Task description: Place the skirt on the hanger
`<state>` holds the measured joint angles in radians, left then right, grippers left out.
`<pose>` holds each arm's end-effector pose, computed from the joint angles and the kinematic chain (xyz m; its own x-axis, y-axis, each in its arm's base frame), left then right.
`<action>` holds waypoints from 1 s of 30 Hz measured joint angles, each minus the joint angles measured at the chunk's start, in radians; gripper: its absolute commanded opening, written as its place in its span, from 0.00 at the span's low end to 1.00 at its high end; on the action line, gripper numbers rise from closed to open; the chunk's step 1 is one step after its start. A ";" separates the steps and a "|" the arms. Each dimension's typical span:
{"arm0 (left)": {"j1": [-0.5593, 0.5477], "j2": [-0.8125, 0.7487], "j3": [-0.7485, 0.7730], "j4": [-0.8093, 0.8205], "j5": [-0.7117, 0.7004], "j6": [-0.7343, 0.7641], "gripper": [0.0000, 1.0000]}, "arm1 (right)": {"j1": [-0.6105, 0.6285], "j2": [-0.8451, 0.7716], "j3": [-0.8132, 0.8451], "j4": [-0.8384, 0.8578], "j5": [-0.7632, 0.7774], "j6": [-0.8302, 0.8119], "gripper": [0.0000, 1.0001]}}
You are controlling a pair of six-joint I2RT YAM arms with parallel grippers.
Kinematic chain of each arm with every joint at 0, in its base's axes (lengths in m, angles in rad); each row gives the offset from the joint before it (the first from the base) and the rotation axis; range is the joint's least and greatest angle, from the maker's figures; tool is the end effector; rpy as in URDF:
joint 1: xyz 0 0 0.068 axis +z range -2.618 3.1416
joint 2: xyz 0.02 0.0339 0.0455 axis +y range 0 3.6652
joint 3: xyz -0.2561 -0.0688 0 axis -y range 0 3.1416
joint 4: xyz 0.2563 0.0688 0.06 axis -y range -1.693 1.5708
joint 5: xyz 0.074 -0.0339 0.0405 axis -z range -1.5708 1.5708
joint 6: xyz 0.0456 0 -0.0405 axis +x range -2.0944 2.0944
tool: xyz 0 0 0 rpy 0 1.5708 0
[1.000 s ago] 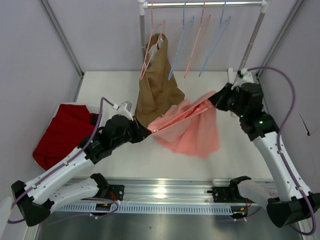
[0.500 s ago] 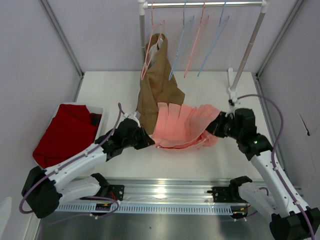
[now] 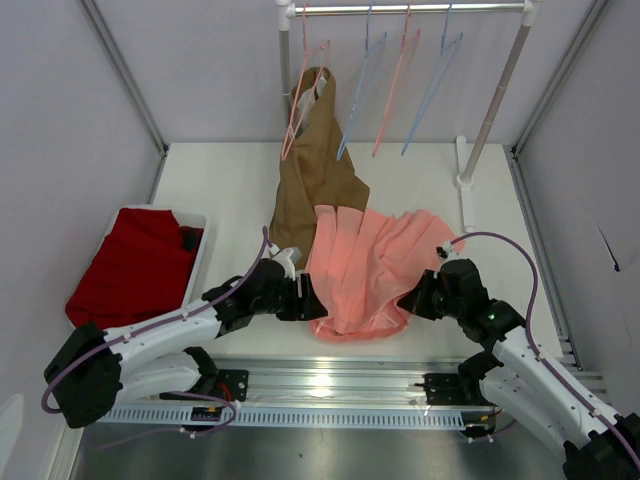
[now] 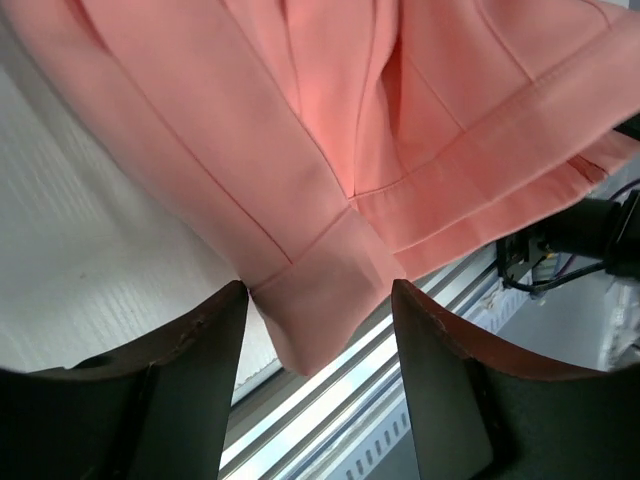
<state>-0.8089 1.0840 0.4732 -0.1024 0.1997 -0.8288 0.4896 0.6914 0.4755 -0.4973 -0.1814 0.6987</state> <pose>0.1552 -0.1758 0.1644 -0.9043 -0.0988 -0.4154 0.2163 0.7328 -0.6452 0.1513 0.0899 0.2027 -0.8171 0.2815 -0.5031 -0.0750 0.8134 0.5768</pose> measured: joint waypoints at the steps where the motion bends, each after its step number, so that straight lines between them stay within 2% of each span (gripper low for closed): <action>1: -0.016 -0.020 0.009 -0.016 -0.018 0.018 0.65 | 0.011 0.003 0.000 -0.001 0.017 0.005 0.00; 9: -0.143 -0.111 0.031 -0.144 -0.174 0.129 0.62 | 0.056 0.042 0.005 -0.007 0.092 0.027 0.00; 16: -0.232 -0.165 0.032 -0.272 -0.329 0.127 0.59 | 0.062 0.074 0.011 -0.006 0.107 0.028 0.00; 23: -0.255 -0.171 -0.010 -0.243 -0.355 0.042 0.58 | 0.069 0.077 0.012 -0.007 0.114 0.028 0.00; 30: -0.304 -0.041 -0.023 -0.176 -0.365 -0.066 0.55 | 0.072 0.077 0.014 -0.008 0.114 0.029 0.00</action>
<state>-1.1130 1.0428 0.4507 -0.2783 -0.1650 -0.8944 0.5617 0.7685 0.4900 -0.5053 -0.0673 0.7273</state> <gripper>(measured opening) 0.552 0.023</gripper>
